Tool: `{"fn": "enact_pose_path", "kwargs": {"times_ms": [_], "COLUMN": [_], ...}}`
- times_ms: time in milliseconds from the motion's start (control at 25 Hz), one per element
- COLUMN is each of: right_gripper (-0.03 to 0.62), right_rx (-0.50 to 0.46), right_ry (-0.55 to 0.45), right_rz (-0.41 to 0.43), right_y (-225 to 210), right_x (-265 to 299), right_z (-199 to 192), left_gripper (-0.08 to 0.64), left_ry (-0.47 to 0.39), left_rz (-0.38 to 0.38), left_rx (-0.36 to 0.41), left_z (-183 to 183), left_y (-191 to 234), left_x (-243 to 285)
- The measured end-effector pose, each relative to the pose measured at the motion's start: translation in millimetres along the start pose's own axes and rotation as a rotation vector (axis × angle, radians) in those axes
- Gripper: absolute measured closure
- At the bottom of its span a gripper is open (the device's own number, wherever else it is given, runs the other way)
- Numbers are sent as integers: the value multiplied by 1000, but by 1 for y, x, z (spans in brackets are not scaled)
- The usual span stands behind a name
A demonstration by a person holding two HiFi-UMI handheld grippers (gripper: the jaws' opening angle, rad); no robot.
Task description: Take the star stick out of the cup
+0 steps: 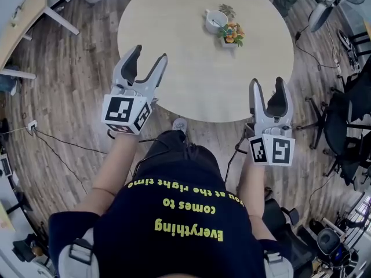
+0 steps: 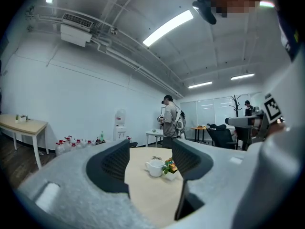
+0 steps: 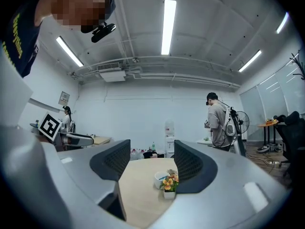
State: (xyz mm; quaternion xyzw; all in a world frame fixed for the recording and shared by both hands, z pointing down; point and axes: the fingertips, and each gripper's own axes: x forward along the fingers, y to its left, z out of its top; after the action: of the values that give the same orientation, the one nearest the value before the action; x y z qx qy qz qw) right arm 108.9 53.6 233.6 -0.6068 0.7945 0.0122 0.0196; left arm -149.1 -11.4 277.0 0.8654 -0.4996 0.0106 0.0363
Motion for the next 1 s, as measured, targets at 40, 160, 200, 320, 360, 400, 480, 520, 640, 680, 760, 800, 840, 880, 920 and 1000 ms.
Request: {"fn": "enact_pose_path", "kwargs": {"times_ms": [40,160,200,320,360,400,480,520,640,680,760,800,840,880,920,1000], "right_gripper": [308,308,308,307,307,307,307,307,307,307,305,305,305,305,305,305], "right_rx": [3,14,17,18,19,20,25,26,32,34,33,32,31,31,31,35], "right_ry": [4,24,30,41,43,44,48,48,43,38,28,23,19,16,15,16], "right_rz": [2,8,10,20,25,30,45,55,88,98,117,126,136,146,156,172], "right_y": [2,4,4,2,0,-2,-7,-10,-23,-29,-42,-48,-54,-60,-67,-80], "right_x": [5,18,22,32,35,38,46,51,68,75,87,92,96,100,104,111], "right_z": [-1,-7,-10,-13,-14,-15,-17,-18,-19,-18,-14,-12,-11,-10,-10,-11], "left_gripper": [281,279,279,279,279,279,279,279,279,278,279,279,279,279,279,279], "left_ry": [2,7,10,14,16,18,22,24,20,17,13,12,10,7,1,-8], "left_rz": [-3,-6,-4,3,6,10,20,27,55,66,83,90,97,105,114,130], "left_rx": [-1,-12,-18,-33,-35,-36,-34,-33,-28,-24,-17,-15,-14,-13,-13,-9], "left_z": [0,-2,-3,-8,-9,-10,-11,-11,-7,-5,-1,1,3,5,7,8], "left_y": [5,14,16,20,20,19,19,19,18,17,14,12,9,6,4,-3], "left_x": [5,15,17,24,26,28,34,38,52,57,69,75,81,87,92,100]}}
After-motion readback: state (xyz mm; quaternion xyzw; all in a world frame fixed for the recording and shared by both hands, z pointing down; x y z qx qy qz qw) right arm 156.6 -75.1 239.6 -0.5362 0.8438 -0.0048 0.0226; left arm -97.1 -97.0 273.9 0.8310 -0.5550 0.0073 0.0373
